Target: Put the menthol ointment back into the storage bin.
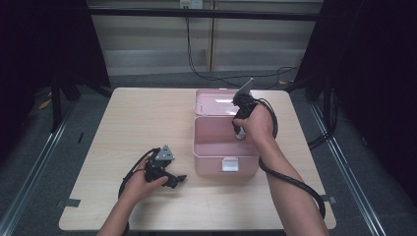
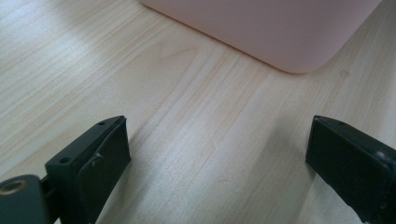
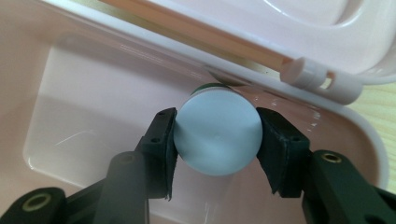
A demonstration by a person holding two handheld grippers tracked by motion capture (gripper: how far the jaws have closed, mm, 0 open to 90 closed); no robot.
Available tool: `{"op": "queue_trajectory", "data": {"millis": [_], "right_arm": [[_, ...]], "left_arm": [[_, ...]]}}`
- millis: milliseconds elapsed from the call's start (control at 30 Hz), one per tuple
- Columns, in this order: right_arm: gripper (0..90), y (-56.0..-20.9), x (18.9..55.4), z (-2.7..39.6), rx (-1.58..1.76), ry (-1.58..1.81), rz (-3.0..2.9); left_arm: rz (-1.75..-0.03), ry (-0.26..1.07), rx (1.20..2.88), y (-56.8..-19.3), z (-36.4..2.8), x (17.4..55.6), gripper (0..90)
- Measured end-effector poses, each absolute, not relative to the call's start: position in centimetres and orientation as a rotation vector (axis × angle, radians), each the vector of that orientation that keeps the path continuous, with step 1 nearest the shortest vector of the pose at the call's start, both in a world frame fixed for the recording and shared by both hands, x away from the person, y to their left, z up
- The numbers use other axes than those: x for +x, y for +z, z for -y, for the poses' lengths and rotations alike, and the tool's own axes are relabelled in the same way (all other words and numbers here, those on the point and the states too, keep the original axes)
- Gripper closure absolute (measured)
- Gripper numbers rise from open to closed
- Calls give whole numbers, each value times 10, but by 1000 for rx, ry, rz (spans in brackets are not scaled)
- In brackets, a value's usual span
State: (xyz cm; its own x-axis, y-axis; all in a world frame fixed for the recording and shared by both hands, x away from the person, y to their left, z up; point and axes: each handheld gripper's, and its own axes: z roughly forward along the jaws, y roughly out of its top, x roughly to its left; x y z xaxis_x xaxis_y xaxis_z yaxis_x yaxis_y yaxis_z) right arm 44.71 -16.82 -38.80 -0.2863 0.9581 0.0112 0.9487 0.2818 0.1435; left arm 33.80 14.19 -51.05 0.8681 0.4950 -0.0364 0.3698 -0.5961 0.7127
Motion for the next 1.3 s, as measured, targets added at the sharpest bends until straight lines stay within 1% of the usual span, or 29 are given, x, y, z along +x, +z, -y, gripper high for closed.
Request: {"op": "queue_trajectory", "data": {"millis": [533, 1300], "right_arm": [[506, -403, 447, 167, 1827, 191, -2458], [506, -410, 443, 169, 1822, 246, -2439]], "left_arm": [[-623, 214, 2274, -510, -142, 338, 56], [-624, 217, 2274, -510, -142, 338, 56]]}}
